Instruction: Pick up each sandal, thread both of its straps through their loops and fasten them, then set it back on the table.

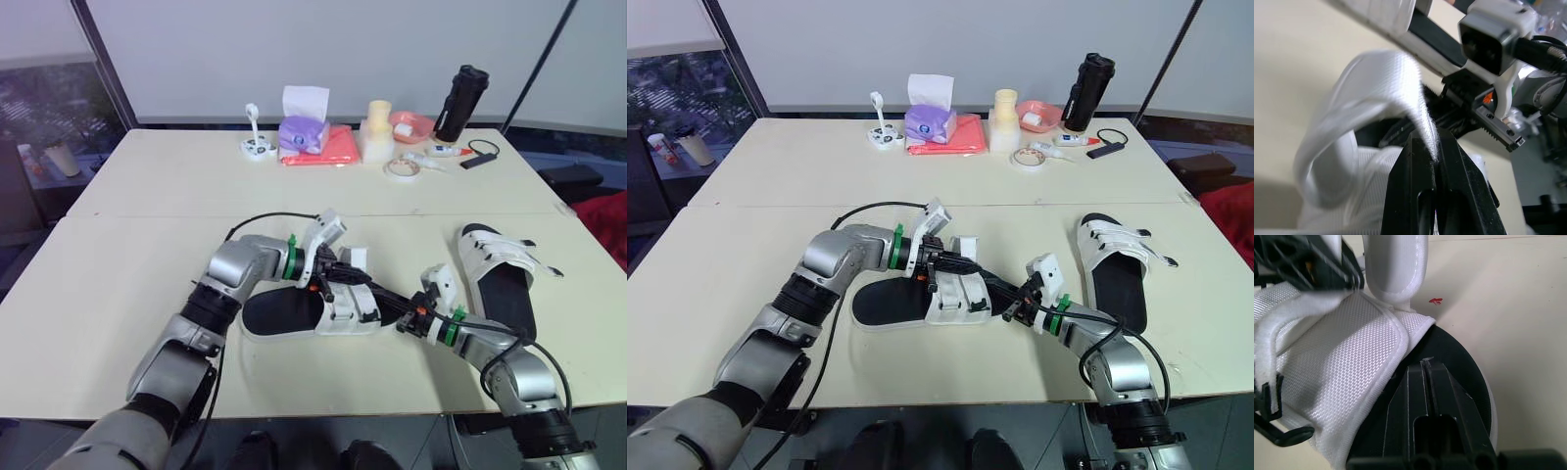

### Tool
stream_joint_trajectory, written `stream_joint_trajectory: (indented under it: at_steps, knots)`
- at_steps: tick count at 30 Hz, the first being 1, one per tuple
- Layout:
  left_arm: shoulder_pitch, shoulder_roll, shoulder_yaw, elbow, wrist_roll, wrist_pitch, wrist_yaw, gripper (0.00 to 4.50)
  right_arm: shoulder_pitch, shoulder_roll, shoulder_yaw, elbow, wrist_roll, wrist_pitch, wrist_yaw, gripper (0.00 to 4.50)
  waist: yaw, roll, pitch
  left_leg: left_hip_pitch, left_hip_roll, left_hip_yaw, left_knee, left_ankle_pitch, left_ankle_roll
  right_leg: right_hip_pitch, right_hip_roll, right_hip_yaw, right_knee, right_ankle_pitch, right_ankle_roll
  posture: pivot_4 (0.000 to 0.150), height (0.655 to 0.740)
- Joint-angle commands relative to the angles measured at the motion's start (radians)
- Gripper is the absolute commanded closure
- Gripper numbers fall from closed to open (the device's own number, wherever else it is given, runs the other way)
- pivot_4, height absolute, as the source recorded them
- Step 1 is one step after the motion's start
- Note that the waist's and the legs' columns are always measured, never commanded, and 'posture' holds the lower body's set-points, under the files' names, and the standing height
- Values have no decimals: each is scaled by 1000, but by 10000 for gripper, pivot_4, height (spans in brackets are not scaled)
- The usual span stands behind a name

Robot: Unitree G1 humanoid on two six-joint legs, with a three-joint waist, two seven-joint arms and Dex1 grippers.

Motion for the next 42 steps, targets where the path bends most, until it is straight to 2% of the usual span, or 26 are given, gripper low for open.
stream_joint_trajectory:
  at_steps: [1,5,13,18,20,23,28,29,34,38,42]
  knots:
    - [-28,2,3,-59,5,-34,-32,44753,34,3,19,60,-35,48,-26,45000,0,0,0,0,0,0,0,0,0,0,0,0,0,0,0,1500,7400]
    - [-36,5,-4,-87,15,-45,-49,44753,34,5,18,61,-35,49,-27,45000,-1,0,0,0,0,0,0,0,0,0,0,0,0,0,0,1500,7400]
    - [-23,28,-106,-134,138,-178,-64,44753,43,8,14,53,-34,52,-31,45000,0,0,0,0,0,0,0,0,0,0,0,0,0,0,0,1500,7400]
    - [-25,17,-119,-87,212,-232,-18,44753,45,9,12,52,-35,52,-33,45000,0,0,0,0,0,0,0,0,0,0,0,0,-1,0,0,1500,7400]
    - [-32,-2,-88,-68,199,-214,-6,44753,46,10,11,53,-35,52,-34,45000,0,0,0,0,0,0,0,0,0,0,0,0,-1,0,0,1500,7400]
    - [-36,-23,-23,-75,124,-126,-21,36334,46,12,12,55,-37,51,-34,45000,0,0,0,-1,0,0,0,0,0,0,0,0,-1,0,0,1500,7400]
    - [-34,-31,23,-104,80,-45,0,11512,45,13,12,58,-38,50,-34,45000,-1,0,0,-1,0,0,-1,0,0,-1,0,0,-1,0,0,1500,7400]
    - [-28,-28,30,-118,67,-23,-3,7712,45,13,12,58,-38,50,-33,45000,-1,0,0,-1,0,0,-1,0,0,-1,0,0,-1,0,0,1500,7400]
    - [40,-3,62,-220,7,87,21,7712,47,14,12,58,-38,50,-35,45000,-2,0,0,0,1,0,-1,0,0,-1,0,0,-1,0,0,1500,7400]
    - [91,-17,115,-299,-72,202,73,7712,48,16,14,63,-39,49,-34,45000,-1,0,0,0,1,0,-1,0,0,0,0,0,-1,0,0,1500,7400]
    - [116,-28,132,-321,-95,246,128,7712,43,16,16,65,-40,50,-31,45000,-1,0,0,0,1,0,-1,0,0,0,0,0,-1,0,0,1500,7400]
